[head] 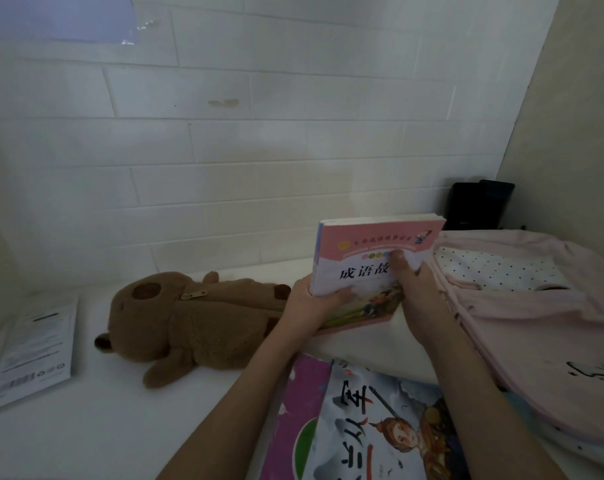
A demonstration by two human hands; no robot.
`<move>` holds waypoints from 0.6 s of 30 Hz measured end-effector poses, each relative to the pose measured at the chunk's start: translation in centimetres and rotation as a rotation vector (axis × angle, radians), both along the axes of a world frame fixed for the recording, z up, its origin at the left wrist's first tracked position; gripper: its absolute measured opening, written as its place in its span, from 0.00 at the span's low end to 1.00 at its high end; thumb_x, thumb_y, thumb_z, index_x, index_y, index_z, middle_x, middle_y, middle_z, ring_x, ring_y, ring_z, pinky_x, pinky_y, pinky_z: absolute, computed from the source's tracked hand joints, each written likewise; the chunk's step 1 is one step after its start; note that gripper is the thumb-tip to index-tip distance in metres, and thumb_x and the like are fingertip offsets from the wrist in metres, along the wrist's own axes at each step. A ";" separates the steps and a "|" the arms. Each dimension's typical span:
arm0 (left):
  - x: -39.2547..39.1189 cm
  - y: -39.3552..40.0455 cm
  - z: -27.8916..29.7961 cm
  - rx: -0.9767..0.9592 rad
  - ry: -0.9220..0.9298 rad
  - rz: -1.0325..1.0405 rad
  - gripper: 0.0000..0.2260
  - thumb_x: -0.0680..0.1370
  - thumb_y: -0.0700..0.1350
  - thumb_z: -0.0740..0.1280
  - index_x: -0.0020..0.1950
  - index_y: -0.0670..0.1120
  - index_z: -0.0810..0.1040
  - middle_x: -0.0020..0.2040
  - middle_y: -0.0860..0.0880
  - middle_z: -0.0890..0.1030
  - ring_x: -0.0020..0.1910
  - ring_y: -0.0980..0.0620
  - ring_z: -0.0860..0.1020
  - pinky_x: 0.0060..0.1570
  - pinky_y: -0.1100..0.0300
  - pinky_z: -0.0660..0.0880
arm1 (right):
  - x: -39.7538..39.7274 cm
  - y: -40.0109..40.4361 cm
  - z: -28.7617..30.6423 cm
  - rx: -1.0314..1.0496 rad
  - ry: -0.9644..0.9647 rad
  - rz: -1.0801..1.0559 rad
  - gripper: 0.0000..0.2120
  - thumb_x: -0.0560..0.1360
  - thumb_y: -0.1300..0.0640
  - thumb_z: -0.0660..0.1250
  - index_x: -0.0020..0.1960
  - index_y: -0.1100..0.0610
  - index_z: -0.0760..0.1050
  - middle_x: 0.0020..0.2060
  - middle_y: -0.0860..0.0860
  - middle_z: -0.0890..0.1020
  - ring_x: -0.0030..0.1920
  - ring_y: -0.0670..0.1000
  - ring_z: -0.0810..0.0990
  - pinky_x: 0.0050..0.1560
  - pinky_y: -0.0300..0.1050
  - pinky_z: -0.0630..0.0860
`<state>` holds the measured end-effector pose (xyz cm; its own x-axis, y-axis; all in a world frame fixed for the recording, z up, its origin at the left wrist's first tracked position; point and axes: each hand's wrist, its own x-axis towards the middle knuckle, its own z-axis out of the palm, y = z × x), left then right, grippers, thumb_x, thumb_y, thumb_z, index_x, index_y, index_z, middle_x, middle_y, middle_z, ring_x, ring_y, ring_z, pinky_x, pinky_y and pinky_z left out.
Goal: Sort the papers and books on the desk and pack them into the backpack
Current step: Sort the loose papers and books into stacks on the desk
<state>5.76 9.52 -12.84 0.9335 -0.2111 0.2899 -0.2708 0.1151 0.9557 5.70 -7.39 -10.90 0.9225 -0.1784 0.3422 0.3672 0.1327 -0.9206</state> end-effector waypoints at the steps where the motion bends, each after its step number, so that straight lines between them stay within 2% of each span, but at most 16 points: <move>1: 0.0 -0.1 0.0 -0.018 -0.014 0.033 0.14 0.72 0.39 0.74 0.54 0.51 0.78 0.49 0.54 0.83 0.47 0.59 0.82 0.46 0.66 0.79 | 0.0 0.0 -0.1 0.049 0.004 -0.014 0.43 0.54 0.28 0.74 0.60 0.54 0.75 0.54 0.52 0.83 0.53 0.53 0.83 0.52 0.50 0.80; 3: 0.2 -0.3 -0.2 0.005 -0.040 0.094 0.14 0.70 0.44 0.76 0.52 0.53 0.78 0.48 0.54 0.83 0.47 0.57 0.82 0.47 0.63 0.80 | 0.2 0.1 -0.4 0.033 0.026 -0.031 0.39 0.57 0.30 0.73 0.60 0.52 0.74 0.54 0.50 0.83 0.52 0.48 0.83 0.52 0.45 0.80; 5: 0.2 -0.6 -0.6 0.056 -0.021 0.098 0.17 0.67 0.48 0.77 0.54 0.51 0.79 0.51 0.51 0.84 0.51 0.53 0.82 0.52 0.56 0.80 | 0.1 0.6 -0.8 -0.042 0.034 -0.027 0.25 0.67 0.39 0.70 0.59 0.50 0.74 0.54 0.48 0.83 0.50 0.42 0.82 0.51 0.40 0.79; 6: 0.2 -0.7 -0.7 0.066 0.001 0.096 0.17 0.68 0.46 0.77 0.56 0.49 0.80 0.52 0.49 0.84 0.52 0.52 0.82 0.54 0.53 0.80 | 0.1 0.8 -0.9 -0.056 0.031 -0.030 0.18 0.71 0.45 0.69 0.58 0.50 0.74 0.52 0.46 0.82 0.49 0.40 0.82 0.50 0.37 0.79; 8: 0.5 -0.7 -0.9 0.087 0.011 0.124 0.15 0.71 0.43 0.75 0.57 0.46 0.80 0.52 0.46 0.84 0.51 0.50 0.83 0.54 0.53 0.80 | 0.2 0.9 -1.0 -0.055 0.016 -0.052 0.12 0.73 0.50 0.67 0.56 0.48 0.74 0.50 0.43 0.82 0.47 0.37 0.82 0.47 0.34 0.78; 12: 0.5 -1.0 -0.2 0.124 -0.012 0.200 0.15 0.72 0.43 0.74 0.57 0.43 0.80 0.51 0.44 0.84 0.49 0.50 0.83 0.49 0.59 0.80 | -0.1 1.1 -0.5 -0.032 -0.020 -0.110 0.10 0.75 0.54 0.67 0.56 0.51 0.75 0.50 0.46 0.83 0.47 0.41 0.83 0.44 0.34 0.79; 14: -0.1 -1.2 0.5 0.072 -0.008 0.212 0.14 0.73 0.42 0.74 0.57 0.45 0.80 0.50 0.47 0.84 0.47 0.52 0.82 0.46 0.64 0.80 | -0.6 1.6 0.4 -0.036 -0.058 -0.141 0.11 0.76 0.55 0.68 0.57 0.54 0.75 0.50 0.49 0.83 0.48 0.43 0.83 0.45 0.36 0.79; 16: -1.2 -0.9 1.9 0.023 0.000 0.129 0.10 0.74 0.42 0.72 0.55 0.48 0.80 0.48 0.51 0.84 0.47 0.54 0.83 0.45 0.65 0.79 | -1.2 1.7 2.0 -0.038 -0.083 -0.184 0.12 0.75 0.56 0.69 0.58 0.56 0.75 0.48 0.50 0.83 0.47 0.45 0.84 0.43 0.36 0.80; 18: -2.3 0.0 3.8 0.079 0.027 -0.067 0.06 0.76 0.47 0.69 0.53 0.50 0.80 0.49 0.51 0.84 0.48 0.52 0.83 0.49 0.60 0.80 | -2.4 1.5 4.1 -0.043 -0.042 -0.221 0.13 0.74 0.53 0.71 0.56 0.57 0.75 0.46 0.50 0.84 0.44 0.46 0.84 0.40 0.36 0.80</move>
<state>3.45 9.52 -9.08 0.9238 -0.2946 0.2446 -0.2388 0.0564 0.9694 3.32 -5.85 -6.83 0.8474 -0.3589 0.3913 0.4212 0.0059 -0.9069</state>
